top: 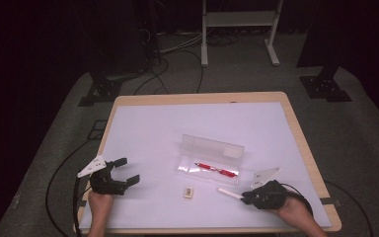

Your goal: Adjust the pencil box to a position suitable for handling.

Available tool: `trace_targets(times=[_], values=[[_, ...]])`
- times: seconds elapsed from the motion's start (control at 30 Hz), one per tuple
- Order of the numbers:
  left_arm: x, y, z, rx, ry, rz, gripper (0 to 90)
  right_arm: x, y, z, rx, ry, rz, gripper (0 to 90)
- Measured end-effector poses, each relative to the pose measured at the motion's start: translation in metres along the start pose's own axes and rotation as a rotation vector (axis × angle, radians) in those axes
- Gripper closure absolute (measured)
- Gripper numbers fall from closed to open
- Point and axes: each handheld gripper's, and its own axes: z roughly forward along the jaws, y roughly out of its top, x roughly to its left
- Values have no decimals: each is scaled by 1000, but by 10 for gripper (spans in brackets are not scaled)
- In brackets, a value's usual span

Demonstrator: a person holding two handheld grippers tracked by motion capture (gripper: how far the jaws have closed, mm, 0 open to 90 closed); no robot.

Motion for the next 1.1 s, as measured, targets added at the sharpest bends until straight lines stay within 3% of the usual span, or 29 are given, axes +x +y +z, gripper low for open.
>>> trace_targets(times=[0.4,1.1], values=[[0,0,0,0,-1,1,0,0,15,-12,-34,-13,-21,780],[0,0,0,2,0,-3,0,-8,52,-20,-42,-30,-98,780]])
